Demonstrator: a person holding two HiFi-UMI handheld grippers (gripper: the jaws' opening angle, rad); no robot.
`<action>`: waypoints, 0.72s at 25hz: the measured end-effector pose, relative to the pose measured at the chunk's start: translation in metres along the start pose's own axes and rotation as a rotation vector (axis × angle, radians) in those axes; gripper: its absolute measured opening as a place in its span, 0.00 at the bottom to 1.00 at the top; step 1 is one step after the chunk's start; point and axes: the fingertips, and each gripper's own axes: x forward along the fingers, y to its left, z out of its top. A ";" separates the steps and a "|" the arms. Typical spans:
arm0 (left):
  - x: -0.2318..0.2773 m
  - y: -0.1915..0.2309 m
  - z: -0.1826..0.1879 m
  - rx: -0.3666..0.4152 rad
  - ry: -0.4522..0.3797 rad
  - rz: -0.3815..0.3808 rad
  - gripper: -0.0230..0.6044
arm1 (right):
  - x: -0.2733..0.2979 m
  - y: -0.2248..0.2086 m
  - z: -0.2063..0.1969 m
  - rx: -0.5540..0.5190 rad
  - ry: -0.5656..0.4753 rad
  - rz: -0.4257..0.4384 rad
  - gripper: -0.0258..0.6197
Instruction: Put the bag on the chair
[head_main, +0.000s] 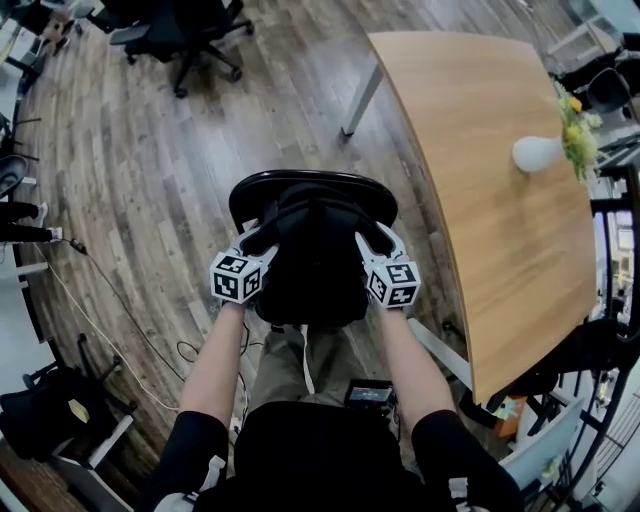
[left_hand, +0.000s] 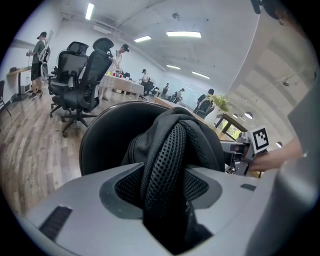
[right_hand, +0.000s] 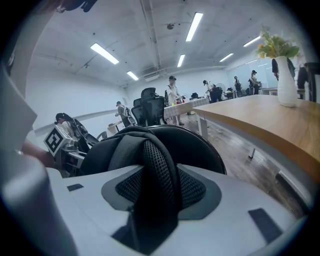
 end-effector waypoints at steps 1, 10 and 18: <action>-0.004 0.001 -0.004 -0.001 0.011 0.003 0.37 | -0.003 0.002 -0.002 -0.007 0.010 0.008 0.36; -0.068 0.002 0.018 -0.021 -0.041 0.049 0.33 | -0.050 0.007 0.012 0.001 0.017 -0.062 0.25; -0.165 -0.045 0.073 0.063 -0.260 -0.014 0.15 | -0.140 0.072 0.090 -0.051 -0.210 -0.059 0.06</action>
